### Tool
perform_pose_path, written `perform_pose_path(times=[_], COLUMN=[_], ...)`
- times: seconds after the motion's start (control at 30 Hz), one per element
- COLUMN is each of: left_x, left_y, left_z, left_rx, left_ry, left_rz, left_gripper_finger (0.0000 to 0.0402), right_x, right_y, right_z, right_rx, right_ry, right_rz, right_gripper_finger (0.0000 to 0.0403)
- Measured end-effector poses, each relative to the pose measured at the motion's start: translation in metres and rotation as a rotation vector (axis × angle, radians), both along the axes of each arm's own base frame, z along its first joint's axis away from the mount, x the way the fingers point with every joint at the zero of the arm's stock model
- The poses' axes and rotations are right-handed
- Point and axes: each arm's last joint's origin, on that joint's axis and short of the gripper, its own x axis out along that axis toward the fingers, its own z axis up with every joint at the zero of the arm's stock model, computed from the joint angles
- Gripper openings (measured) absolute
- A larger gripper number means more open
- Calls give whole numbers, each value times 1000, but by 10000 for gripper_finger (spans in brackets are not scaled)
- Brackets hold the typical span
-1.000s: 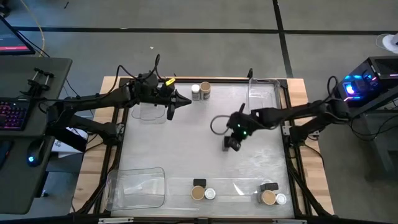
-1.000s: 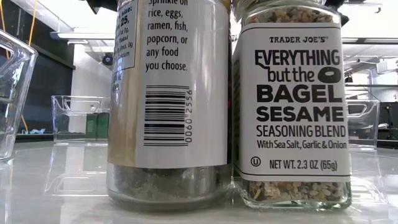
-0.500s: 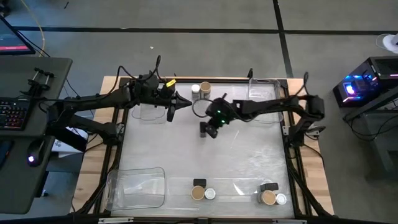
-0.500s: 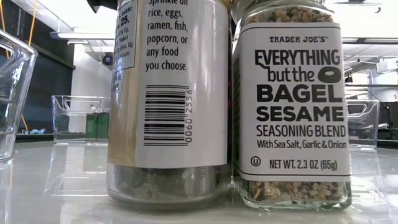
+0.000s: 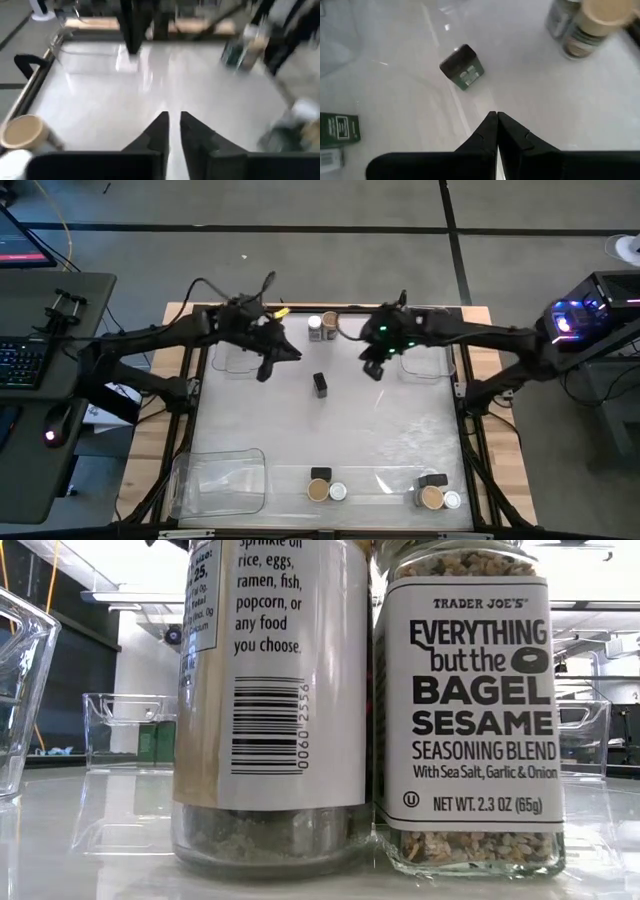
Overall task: Sort spices by type
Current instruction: Put the black seasoning can into the top left transparent bin
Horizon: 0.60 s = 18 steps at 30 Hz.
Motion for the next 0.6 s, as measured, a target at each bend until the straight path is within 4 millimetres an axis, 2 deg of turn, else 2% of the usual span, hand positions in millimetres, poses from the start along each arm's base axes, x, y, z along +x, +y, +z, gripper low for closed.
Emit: perform_pose_path(times=[0.13, 0.27, 0.47, 0.6], left_x=[30, 69, 108, 124], left_y=[9, 11, -8, -23], left_z=[-4, -22, -62, -79], left_rx=[145, 244, 403, 477], left_ry=[137, 276, 564, 593], left_rz=[-76, -153, -318, -418], left_gripper_finger=[102, 160, 210, 217], right_x=[-27, -43, -52, -50], right_y=[7, 13, 16, 15], right_z=[22, 33, 37, 34], right_rx=[-10, -15, -30, -46], right_ry=[-26, -41, -32, -9], right_rz=[-72, -128, -139, -119], right_gripper_finger=[0, 0, 0, 0])
